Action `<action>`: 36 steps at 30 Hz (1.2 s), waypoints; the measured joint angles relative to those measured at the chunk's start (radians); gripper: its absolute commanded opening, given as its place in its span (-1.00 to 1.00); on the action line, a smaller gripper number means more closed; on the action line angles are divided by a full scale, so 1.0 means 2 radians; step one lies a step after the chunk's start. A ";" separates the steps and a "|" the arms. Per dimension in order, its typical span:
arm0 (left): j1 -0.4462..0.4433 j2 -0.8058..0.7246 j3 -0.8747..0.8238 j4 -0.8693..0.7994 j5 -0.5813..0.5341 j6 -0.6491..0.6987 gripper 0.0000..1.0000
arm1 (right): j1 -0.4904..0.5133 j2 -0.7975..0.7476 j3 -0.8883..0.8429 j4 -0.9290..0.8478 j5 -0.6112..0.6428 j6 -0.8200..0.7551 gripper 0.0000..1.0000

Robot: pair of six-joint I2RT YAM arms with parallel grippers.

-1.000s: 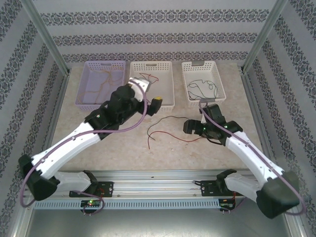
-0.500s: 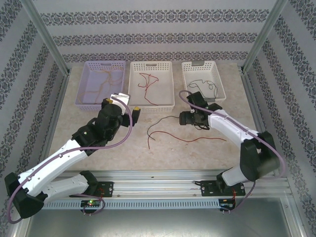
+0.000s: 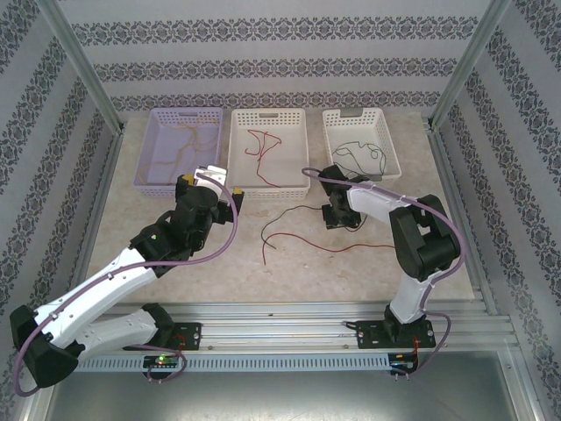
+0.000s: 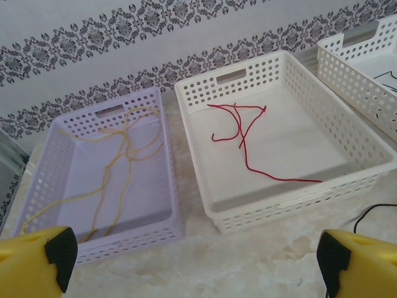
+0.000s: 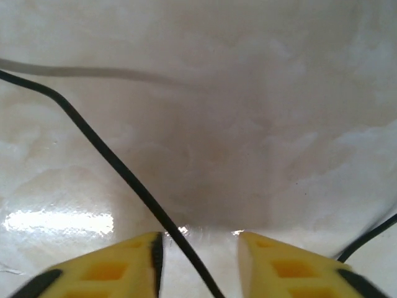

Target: Untangle the cables

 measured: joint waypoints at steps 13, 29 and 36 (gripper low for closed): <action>0.000 0.000 0.000 0.002 0.000 0.000 1.00 | 0.018 -0.088 -0.010 -0.017 -0.003 -0.002 -1.00; 0.000 0.000 0.000 0.003 0.004 0.000 1.00 | 0.066 -0.332 0.047 -0.118 -0.004 0.022 -1.00; 0.000 0.000 0.000 0.003 0.004 0.000 1.00 | 0.033 -0.338 0.166 -0.161 0.035 0.017 -1.00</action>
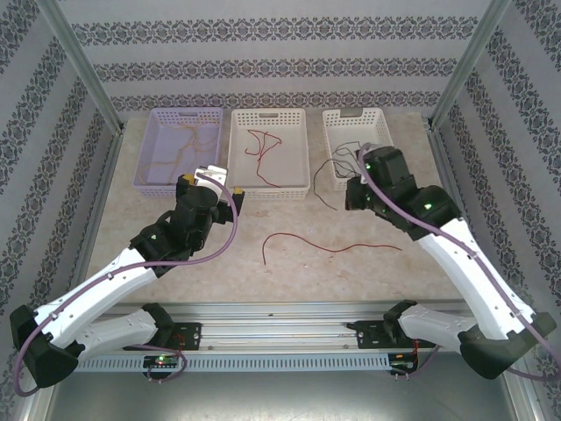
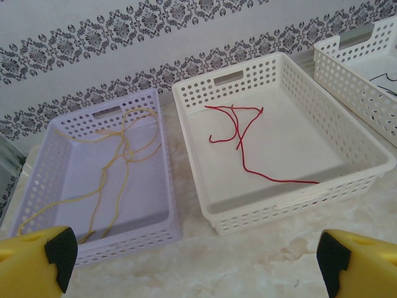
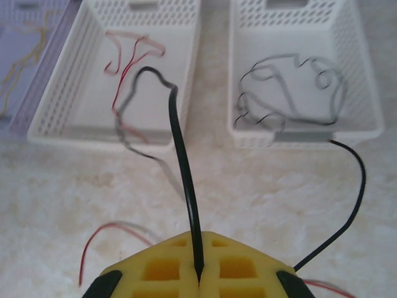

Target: Untangle the cables

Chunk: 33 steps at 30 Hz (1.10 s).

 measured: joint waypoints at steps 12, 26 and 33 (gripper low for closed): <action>0.000 0.001 0.000 0.000 0.009 0.000 1.00 | -0.096 0.088 0.119 -0.019 0.029 -0.025 -1.00; 0.000 0.008 0.000 0.000 0.013 0.000 1.00 | -0.138 0.263 0.179 -0.015 0.072 -0.054 -1.00; 0.000 0.016 0.000 0.000 0.017 0.001 1.00 | -0.140 0.364 0.240 -0.014 0.085 -0.066 -1.00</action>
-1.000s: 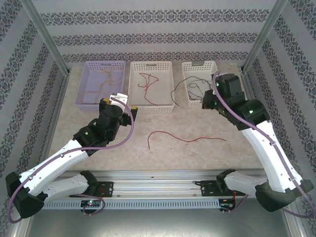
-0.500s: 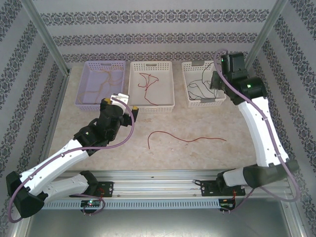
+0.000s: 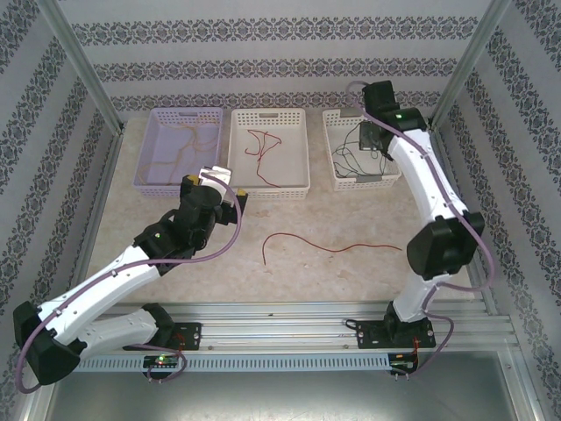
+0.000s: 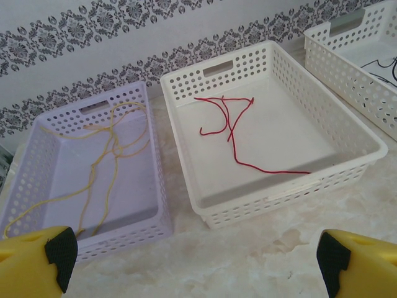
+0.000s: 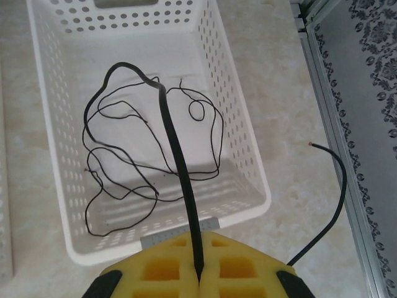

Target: Untangle the cables

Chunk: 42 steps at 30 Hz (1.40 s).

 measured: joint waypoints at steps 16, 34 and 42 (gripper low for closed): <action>0.000 0.008 0.000 0.000 0.004 0.008 1.00 | -0.001 0.209 0.125 -0.018 -0.049 0.005 -1.00; 0.000 0.022 0.000 0.000 0.008 0.011 1.00 | -0.012 0.232 0.147 -0.040 -0.101 0.031 -0.15; 0.000 0.022 0.000 0.000 0.008 0.011 1.00 | -0.012 0.146 0.129 -0.039 -0.105 0.033 0.03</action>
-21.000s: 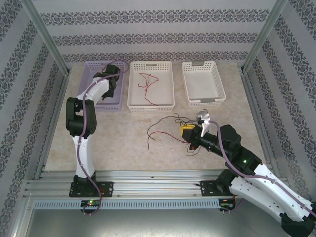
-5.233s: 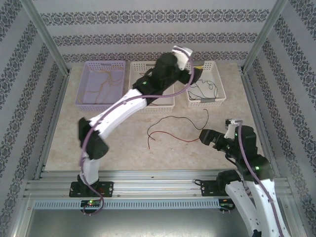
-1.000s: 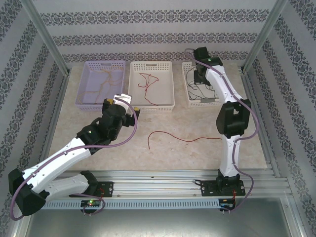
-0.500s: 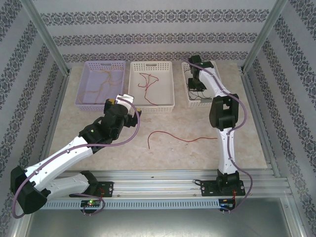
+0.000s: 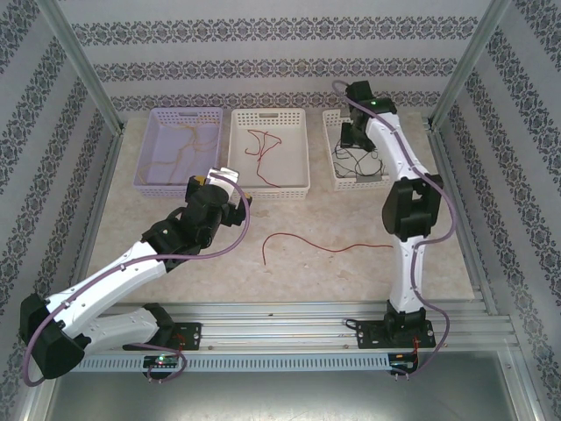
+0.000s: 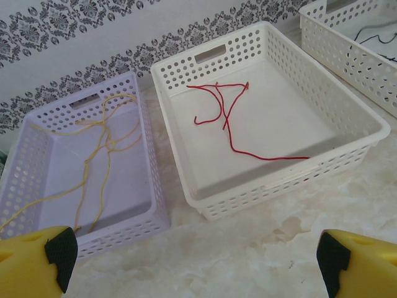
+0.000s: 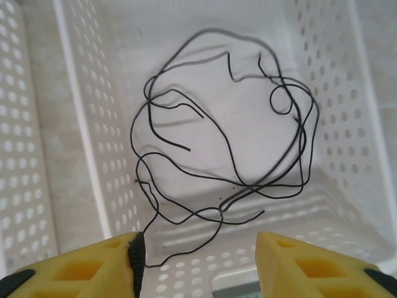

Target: Untangle the cables

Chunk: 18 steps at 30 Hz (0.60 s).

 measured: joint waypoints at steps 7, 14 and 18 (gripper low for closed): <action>0.000 0.000 0.000 0.000 0.001 0.000 1.00 | 0.010 -0.119 -0.123 0.035 -0.003 0.001 0.23; 0.000 0.000 0.000 0.000 0.006 0.000 1.00 | 0.099 -0.281 -0.342 0.104 -0.047 0.004 0.34; 0.000 0.000 0.000 0.000 0.011 0.000 1.00 | 0.167 -0.333 -0.464 0.146 -0.062 0.012 0.37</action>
